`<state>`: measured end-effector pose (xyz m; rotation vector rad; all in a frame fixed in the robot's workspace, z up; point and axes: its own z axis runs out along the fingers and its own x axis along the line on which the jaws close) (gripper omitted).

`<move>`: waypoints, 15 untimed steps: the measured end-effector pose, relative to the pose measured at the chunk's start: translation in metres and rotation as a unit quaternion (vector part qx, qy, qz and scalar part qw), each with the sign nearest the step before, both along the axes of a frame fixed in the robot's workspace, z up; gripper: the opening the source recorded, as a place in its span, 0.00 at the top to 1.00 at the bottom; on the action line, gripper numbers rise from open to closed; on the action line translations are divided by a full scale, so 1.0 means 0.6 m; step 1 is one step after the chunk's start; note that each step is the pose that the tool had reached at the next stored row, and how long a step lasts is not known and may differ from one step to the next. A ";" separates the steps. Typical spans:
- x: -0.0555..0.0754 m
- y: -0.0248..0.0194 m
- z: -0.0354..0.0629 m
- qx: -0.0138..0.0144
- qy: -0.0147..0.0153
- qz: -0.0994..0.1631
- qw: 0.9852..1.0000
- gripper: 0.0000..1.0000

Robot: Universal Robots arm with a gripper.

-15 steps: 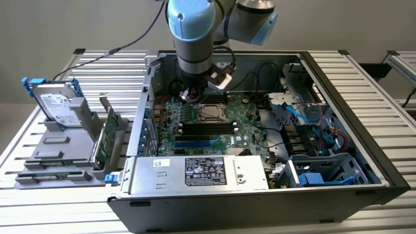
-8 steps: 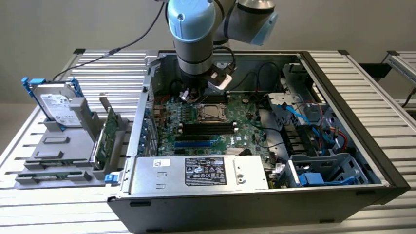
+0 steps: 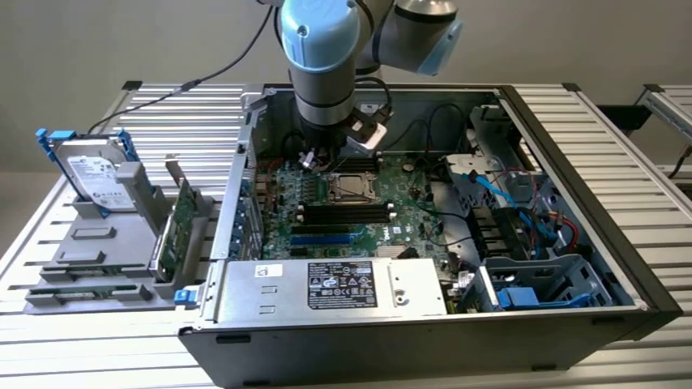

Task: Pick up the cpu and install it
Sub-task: 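Install the first cpu locking lever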

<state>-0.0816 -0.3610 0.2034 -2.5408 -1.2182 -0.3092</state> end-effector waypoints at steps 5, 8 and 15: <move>0.001 0.0000 -0.001 0.000 -0.002 0.011 1.000 0.89; 0.002 0.0001 -0.001 0.000 -0.005 0.016 1.000 0.89; 0.006 0.0001 -0.005 0.000 -0.020 0.019 1.000 0.89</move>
